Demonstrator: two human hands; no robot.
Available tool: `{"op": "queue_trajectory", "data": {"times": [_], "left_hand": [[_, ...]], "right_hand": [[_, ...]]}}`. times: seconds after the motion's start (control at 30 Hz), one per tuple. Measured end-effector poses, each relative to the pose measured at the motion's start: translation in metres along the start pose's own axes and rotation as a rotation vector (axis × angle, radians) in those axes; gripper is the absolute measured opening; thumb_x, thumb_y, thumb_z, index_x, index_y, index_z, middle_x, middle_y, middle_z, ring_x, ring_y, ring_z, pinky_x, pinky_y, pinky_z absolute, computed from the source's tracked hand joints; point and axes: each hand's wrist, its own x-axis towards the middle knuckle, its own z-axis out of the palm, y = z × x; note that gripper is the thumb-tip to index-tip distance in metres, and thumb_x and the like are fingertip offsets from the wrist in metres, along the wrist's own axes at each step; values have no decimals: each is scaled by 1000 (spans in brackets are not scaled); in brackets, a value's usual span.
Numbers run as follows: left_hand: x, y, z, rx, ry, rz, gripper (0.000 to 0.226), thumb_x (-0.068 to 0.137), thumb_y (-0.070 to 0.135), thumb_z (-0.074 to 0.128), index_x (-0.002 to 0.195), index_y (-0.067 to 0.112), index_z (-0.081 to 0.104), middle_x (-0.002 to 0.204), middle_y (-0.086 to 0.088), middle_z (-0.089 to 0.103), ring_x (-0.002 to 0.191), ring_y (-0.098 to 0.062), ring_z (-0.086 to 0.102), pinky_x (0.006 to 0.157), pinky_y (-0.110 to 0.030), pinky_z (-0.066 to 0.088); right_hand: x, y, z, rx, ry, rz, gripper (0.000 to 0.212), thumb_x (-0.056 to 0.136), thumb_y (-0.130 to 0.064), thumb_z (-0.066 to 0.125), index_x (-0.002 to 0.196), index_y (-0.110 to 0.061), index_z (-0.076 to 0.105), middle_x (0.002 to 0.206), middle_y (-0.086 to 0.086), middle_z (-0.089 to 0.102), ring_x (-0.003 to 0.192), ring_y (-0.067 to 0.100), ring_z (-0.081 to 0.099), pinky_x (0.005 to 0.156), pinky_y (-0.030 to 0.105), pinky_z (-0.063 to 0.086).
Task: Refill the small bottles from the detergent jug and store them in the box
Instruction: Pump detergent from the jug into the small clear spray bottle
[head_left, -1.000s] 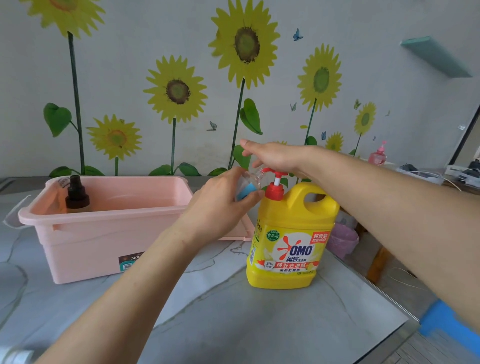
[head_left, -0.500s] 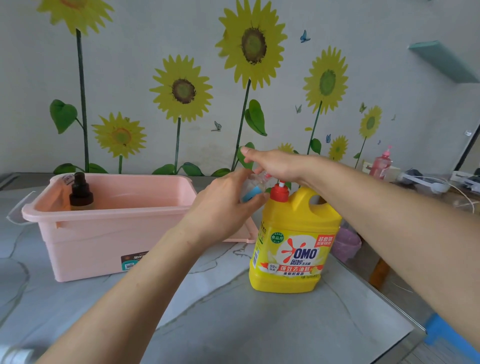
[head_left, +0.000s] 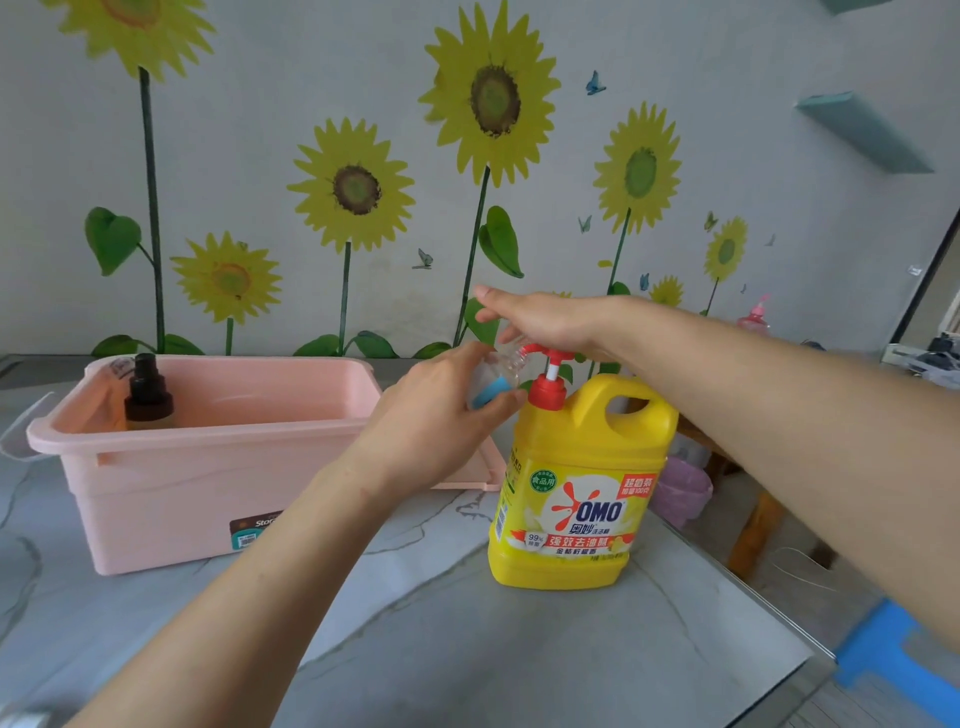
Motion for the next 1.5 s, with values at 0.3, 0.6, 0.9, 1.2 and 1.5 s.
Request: {"op": "queue_trajectory", "data": {"times": [0.3, 0.6, 0.9, 1.2, 1.5], "left_hand": [[0, 0, 1, 7, 3, -11, 50, 92, 58, 56, 132, 28, 53, 120, 3, 64, 97, -18, 59, 75, -37, 47], [-1, -1, 2, -2, -1, -22, 48, 92, 57, 57, 130, 29, 54, 118, 4, 65, 99, -20, 60, 77, -37, 48], [-1, 1, 2, -8, -8, -21, 49, 93, 55, 57, 131, 25, 55, 119, 2, 65, 97, -21, 62, 81, -41, 51], [-1, -1, 3, -15, -3, -13, 49, 92, 55, 57, 131, 25, 55, 116, 3, 65, 94, -20, 62, 79, -41, 52], [0, -2, 3, -16, 4, -11, 49, 92, 57, 57, 130, 26, 56, 111, 5, 64, 89, -19, 60, 73, -37, 48]], "right_hand": [[2, 4, 2, 28, 24, 10, 74, 98, -69, 14, 154, -26, 36, 158, 8, 36, 147, 27, 30, 118, 45, 20], [4, 6, 7, 15, 17, 17, 76, 97, -71, 15, 157, -26, 29, 161, 7, 31, 149, 27, 27, 119, 46, 17], [6, 9, 9, 22, 7, 12, 76, 96, -73, 15, 156, -29, 30, 160, 7, 33, 149, 27, 26, 119, 47, 17], [5, 10, 9, 31, 17, 9, 75, 97, -71, 15, 152, -25, 39, 157, 8, 38, 146, 27, 31, 117, 45, 20], [4, 10, 8, 93, 44, -14, 75, 98, -70, 15, 152, -25, 39, 157, 9, 39, 143, 28, 35, 111, 41, 26]]}}
